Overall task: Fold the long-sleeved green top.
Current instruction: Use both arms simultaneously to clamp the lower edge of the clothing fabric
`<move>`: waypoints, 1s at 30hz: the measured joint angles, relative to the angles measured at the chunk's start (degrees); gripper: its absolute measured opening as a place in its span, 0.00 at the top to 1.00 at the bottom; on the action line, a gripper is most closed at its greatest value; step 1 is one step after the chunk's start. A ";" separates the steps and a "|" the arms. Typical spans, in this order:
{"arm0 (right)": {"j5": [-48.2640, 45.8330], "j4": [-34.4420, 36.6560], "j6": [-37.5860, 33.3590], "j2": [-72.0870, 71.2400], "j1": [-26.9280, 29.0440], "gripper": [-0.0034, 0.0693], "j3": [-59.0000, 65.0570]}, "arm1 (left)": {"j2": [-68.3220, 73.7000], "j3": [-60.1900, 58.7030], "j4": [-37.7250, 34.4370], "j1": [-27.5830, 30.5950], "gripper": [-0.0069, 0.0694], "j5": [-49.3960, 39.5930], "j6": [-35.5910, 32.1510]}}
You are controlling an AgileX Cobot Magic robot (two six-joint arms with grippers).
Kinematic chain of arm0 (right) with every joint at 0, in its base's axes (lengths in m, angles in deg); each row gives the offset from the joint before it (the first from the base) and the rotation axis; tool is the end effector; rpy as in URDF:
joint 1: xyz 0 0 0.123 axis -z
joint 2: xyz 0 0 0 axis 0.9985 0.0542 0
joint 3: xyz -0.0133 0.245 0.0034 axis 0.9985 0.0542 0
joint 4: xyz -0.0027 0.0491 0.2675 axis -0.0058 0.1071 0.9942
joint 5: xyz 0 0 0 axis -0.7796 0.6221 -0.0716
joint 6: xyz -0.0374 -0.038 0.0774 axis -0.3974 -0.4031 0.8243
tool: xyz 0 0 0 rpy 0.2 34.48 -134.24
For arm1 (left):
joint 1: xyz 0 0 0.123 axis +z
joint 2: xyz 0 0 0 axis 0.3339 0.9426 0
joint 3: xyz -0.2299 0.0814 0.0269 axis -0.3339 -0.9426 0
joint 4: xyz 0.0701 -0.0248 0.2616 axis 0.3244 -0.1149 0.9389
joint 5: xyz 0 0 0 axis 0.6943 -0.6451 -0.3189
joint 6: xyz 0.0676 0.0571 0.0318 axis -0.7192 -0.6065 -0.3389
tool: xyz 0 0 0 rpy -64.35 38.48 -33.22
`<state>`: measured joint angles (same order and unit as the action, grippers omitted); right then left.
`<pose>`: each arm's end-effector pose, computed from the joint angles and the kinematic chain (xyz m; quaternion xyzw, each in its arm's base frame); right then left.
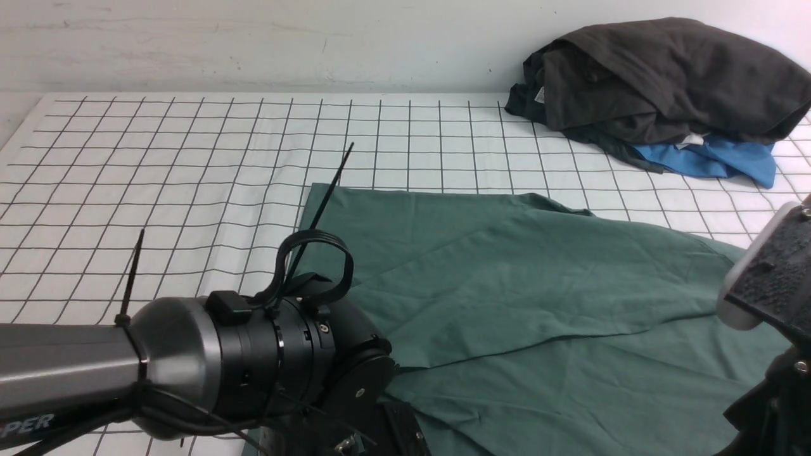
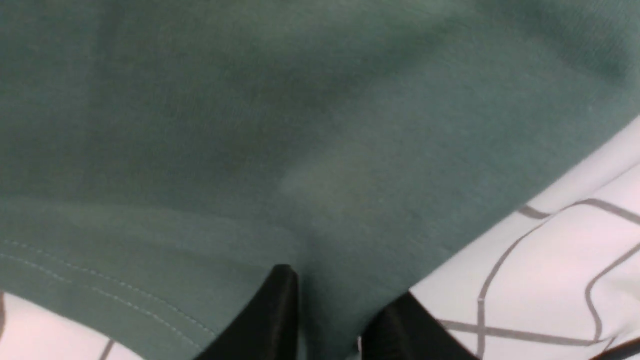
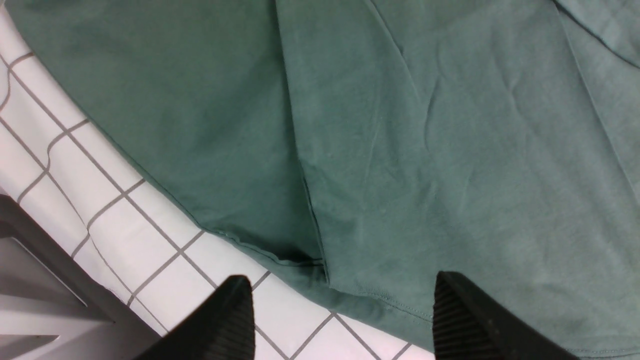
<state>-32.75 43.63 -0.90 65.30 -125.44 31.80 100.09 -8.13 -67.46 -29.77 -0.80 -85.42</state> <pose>0.1548 0.1269 0.2734 -0.3871 0.9093 0.0548 0.1422 0.1815 -0.2099 0.1135 -0.5463 -0.8327 -0.0281 0.0857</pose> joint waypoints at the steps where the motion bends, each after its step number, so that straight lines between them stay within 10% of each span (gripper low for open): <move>1: 0.00 0.00 0.00 0.00 0.00 0.33 0.00 | -0.05 0.14 -0.04 0.00 0.76 0.33 0.00; 7: 0.00 0.00 0.00 0.00 0.00 0.33 0.00 | -2.07 1.02 -0.44 0.00 0.90 0.68 0.00; 30: 3.94 -14.16 -1.43 0.06 0.00 0.33 20.64 | -9.64 -7.35 -0.44 0.11 0.91 -2.33 -0.05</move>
<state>-28.81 29.47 -2.34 65.36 -125.44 52.44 90.44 -15.48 -67.90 -29.66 -3.13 -85.47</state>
